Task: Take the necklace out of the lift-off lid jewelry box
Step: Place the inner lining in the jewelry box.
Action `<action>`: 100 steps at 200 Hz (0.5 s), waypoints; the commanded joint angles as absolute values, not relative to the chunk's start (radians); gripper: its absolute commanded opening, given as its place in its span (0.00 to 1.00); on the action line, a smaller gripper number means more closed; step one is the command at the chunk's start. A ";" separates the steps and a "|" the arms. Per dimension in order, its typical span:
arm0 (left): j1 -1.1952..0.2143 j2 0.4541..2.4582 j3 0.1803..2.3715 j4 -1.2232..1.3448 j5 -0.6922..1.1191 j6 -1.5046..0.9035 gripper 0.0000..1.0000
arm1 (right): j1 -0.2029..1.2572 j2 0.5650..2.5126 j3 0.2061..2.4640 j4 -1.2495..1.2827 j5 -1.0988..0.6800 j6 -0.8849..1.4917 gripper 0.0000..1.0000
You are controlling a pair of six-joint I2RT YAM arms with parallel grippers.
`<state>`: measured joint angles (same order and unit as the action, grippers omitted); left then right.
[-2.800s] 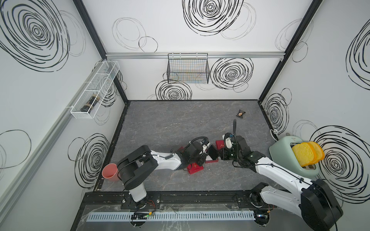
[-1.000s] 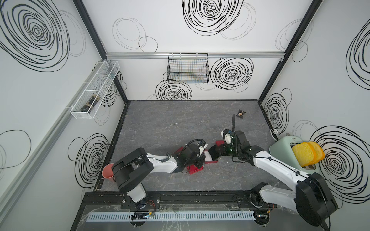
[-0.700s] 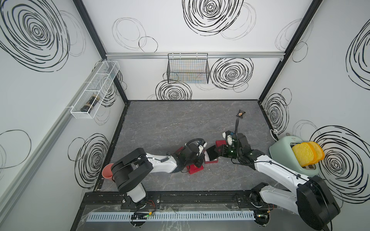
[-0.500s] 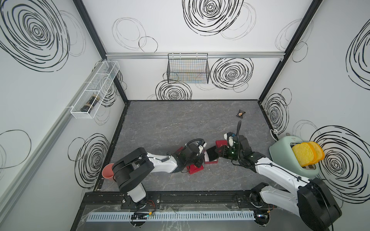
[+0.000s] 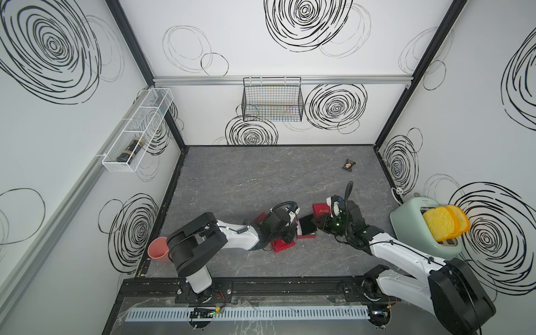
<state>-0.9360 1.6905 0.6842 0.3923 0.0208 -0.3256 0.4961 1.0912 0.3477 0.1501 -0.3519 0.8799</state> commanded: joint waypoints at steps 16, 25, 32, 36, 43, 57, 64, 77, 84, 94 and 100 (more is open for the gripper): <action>-0.950 1.715 0.709 0.402 0.015 -0.339 0.05 | 0.513 1.086 0.318 0.215 -0.334 0.929 0.03; -0.951 1.715 0.710 0.402 0.014 -0.339 0.05 | 0.519 1.090 0.317 0.217 -0.326 0.930 0.03; -0.951 1.715 0.710 0.401 0.014 -0.340 0.05 | 0.522 1.095 0.316 0.220 -0.321 0.930 0.03; -0.951 1.715 0.710 0.401 0.015 -0.339 0.05 | 0.524 1.098 0.313 0.223 -0.320 0.930 0.03; -0.952 1.715 0.710 0.401 0.014 -0.342 0.05 | 0.525 1.104 0.312 0.229 -0.320 0.930 0.03; -0.953 1.715 0.710 0.403 0.015 -0.342 0.05 | 0.533 1.117 0.307 0.242 -0.319 0.934 0.03; -0.953 1.716 0.710 0.402 0.016 -0.344 0.05 | 0.536 1.126 0.303 0.249 -0.316 0.937 0.03; -0.953 1.717 0.709 0.403 0.017 -0.345 0.05 | 0.545 1.137 0.300 0.263 -0.307 0.940 0.03; -0.953 1.717 0.708 0.406 0.018 -0.349 0.05 | 0.550 1.144 0.301 0.263 -0.299 0.938 0.03; -0.953 1.717 0.706 0.407 0.020 -0.350 0.05 | 0.560 1.153 0.305 0.252 -0.281 0.930 0.03; -0.954 1.717 0.705 0.409 0.021 -0.352 0.05 | 0.565 1.155 0.308 0.245 -0.269 0.924 0.03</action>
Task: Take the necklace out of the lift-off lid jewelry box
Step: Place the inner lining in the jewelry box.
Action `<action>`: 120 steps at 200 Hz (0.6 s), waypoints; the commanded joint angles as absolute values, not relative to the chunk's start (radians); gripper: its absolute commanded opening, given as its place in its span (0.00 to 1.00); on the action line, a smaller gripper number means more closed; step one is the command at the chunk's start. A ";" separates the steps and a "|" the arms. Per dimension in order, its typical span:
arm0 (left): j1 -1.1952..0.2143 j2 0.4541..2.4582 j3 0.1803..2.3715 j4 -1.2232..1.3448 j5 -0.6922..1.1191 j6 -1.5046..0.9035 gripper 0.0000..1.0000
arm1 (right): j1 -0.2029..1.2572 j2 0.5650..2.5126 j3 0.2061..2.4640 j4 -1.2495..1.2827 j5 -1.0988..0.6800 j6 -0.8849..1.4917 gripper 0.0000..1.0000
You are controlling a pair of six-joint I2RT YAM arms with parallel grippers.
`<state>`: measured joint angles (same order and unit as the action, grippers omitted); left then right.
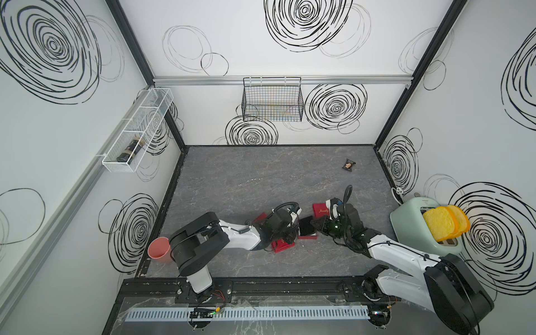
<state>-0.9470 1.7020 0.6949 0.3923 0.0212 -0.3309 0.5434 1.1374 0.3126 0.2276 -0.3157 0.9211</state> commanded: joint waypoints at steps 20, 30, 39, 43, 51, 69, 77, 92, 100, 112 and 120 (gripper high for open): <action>-0.954 1.715 0.702 0.411 0.025 -0.355 0.05 | 0.582 1.164 0.314 0.225 -0.233 0.908 0.03; -0.954 1.717 0.703 0.411 0.026 -0.355 0.05 | 0.591 1.171 0.322 0.211 -0.215 0.896 0.03; -0.954 1.717 0.704 0.412 0.025 -0.355 0.05 | 0.605 1.179 0.337 0.190 -0.195 0.877 0.04; -0.954 1.715 0.704 0.411 0.026 -0.355 0.05 | 0.612 1.184 0.345 0.178 -0.184 0.867 0.05; -0.955 1.714 0.704 0.410 0.026 -0.356 0.05 | 0.629 1.196 0.367 0.145 -0.162 0.836 0.07; -0.954 1.708 0.701 0.404 0.019 -0.356 0.05 | 0.662 1.233 0.444 0.020 -0.097 0.755 0.13; -0.953 1.702 0.698 0.404 0.016 -0.356 0.05 | 0.676 1.243 0.472 -0.024 -0.066 0.725 0.17; -0.951 1.692 0.690 0.404 0.014 -0.357 0.05 | 0.694 1.249 0.507 -0.079 -0.030 0.692 0.23; -0.950 1.686 0.686 0.403 0.015 -0.356 0.05 | 0.700 1.247 0.519 -0.093 -0.021 0.682 0.28; -0.947 1.679 0.683 0.399 0.014 -0.355 0.05 | 0.708 1.245 0.535 -0.110 -0.011 0.672 0.33; -0.945 1.674 0.681 0.398 0.011 -0.354 0.05 | 0.715 1.244 0.548 -0.120 -0.008 0.661 0.36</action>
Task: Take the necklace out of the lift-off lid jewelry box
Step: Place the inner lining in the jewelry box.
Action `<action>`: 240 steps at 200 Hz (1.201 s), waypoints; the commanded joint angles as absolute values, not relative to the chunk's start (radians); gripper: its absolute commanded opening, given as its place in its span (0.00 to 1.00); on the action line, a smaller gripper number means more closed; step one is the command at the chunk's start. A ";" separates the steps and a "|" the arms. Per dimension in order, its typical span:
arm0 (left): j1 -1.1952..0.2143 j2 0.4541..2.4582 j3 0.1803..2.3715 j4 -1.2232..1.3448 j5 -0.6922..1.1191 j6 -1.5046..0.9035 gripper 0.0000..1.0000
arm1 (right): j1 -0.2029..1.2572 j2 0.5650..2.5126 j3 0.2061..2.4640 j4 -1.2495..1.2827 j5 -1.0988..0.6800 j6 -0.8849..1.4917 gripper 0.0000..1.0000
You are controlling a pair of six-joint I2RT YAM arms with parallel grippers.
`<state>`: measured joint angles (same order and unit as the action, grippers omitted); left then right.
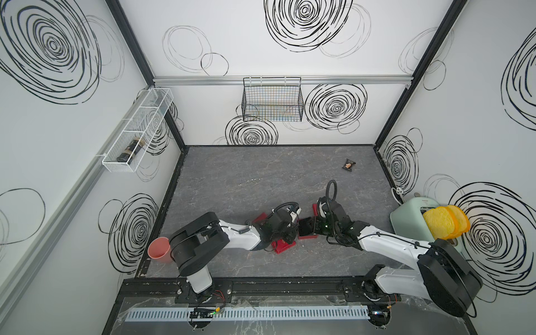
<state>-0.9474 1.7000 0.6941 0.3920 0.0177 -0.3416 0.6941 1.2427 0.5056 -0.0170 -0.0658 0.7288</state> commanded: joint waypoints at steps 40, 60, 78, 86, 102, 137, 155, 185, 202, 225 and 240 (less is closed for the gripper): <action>-0.934 1.657 0.675 0.385 0.011 -0.346 0.05 | 0.759 1.268 0.643 -0.252 0.060 0.618 0.45; -0.928 1.652 0.670 0.387 0.016 -0.347 0.05 | 0.776 1.273 0.689 -0.316 0.112 0.598 0.45; -0.924 1.646 0.664 0.394 0.021 -0.348 0.05 | 0.782 1.270 0.715 -0.342 0.117 0.583 0.43; -0.922 1.643 0.661 0.397 0.025 -0.348 0.05 | 0.785 1.267 0.718 -0.341 0.111 0.580 0.41; -0.919 1.636 0.657 0.402 0.030 -0.347 0.05 | 0.788 1.258 0.721 -0.338 0.102 0.579 0.36; -0.911 1.611 0.646 0.404 0.043 -0.345 0.05 | 0.788 1.258 0.682 -0.246 -0.006 0.567 0.22; -0.911 1.580 0.637 0.405 0.042 -0.330 0.05 | 0.777 1.275 0.644 -0.154 -0.074 0.569 0.19; -0.914 1.528 0.629 0.389 0.032 -0.300 0.06 | 0.767 1.331 0.642 -0.189 0.006 0.587 0.18; -0.914 1.505 0.626 0.376 0.025 -0.288 0.06 | 0.767 1.350 0.640 -0.226 0.072 0.586 0.17; -0.914 1.489 0.624 0.365 0.017 -0.276 0.07 | 0.765 1.357 0.614 -0.212 0.103 0.580 0.17; -0.916 1.483 0.623 0.365 0.015 -0.273 0.06 | 0.764 1.376 0.601 -0.195 0.104 0.579 0.17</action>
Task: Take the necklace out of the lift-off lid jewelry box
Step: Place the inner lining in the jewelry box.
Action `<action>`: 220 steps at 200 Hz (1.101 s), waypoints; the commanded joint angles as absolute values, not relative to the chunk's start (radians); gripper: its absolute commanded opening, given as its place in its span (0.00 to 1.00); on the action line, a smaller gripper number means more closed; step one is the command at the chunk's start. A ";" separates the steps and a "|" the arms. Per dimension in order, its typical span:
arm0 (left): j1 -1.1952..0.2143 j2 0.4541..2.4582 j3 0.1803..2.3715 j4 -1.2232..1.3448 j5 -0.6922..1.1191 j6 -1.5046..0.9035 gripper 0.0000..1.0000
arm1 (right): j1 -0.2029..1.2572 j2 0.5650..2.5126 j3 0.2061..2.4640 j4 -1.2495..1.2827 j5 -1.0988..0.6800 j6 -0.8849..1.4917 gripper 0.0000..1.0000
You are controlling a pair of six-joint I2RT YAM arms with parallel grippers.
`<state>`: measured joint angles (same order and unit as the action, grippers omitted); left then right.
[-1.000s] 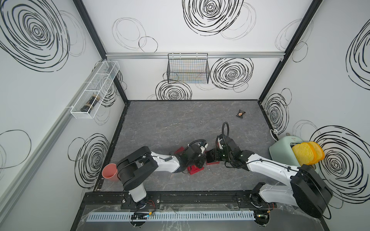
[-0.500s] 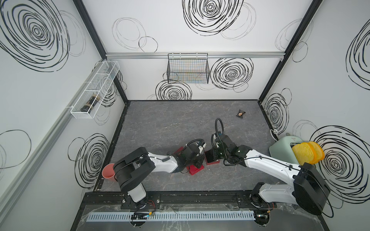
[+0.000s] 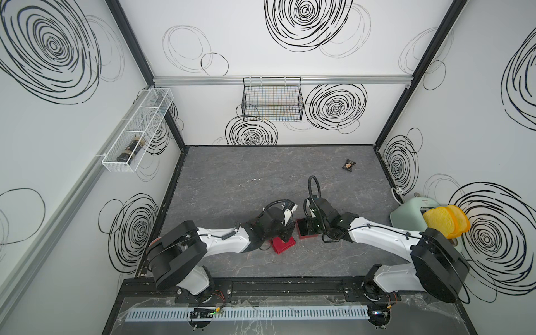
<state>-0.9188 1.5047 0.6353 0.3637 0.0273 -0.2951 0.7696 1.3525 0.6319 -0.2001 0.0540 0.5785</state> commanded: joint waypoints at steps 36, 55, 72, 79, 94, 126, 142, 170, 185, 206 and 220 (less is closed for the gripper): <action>-0.923 1.465 0.626 0.355 0.008 -0.267 0.07 | 0.764 1.457 0.599 -0.162 0.093 0.573 0.17; -0.926 1.449 0.627 0.338 -0.001 -0.260 0.07 | 0.765 1.485 0.603 -0.154 0.086 0.568 0.17; -0.927 1.431 0.622 0.329 -0.012 -0.258 0.07 | 0.767 1.485 0.616 -0.161 0.086 0.556 0.17; -0.926 1.424 0.619 0.326 -0.015 -0.257 0.07 | 0.771 1.478 0.625 -0.171 0.090 0.549 0.17; -0.927 1.408 0.611 0.324 -0.021 -0.258 0.07 | 0.775 1.452 0.654 -0.206 0.106 0.529 0.19; -0.927 1.379 0.598 0.316 -0.035 -0.257 0.08 | 0.774 1.396 0.732 -0.291 0.152 0.487 0.30; -0.927 1.367 0.593 0.309 -0.040 -0.257 0.08 | 0.769 1.381 0.761 -0.316 0.166 0.471 0.34; -0.927 1.346 0.583 0.299 -0.046 -0.255 0.12 | 0.742 1.376 0.776 -0.325 0.177 0.457 0.42; -0.927 1.333 0.577 0.294 -0.049 -0.255 0.18 | 0.710 1.372 0.767 -0.309 0.194 0.459 0.56; -0.927 1.312 0.565 0.293 -0.056 -0.254 0.32 | 0.646 1.356 0.735 -0.260 0.202 0.465 0.78; -0.927 1.295 0.558 0.287 -0.058 -0.253 0.39 | 0.596 1.344 0.719 -0.235 0.187 0.458 0.84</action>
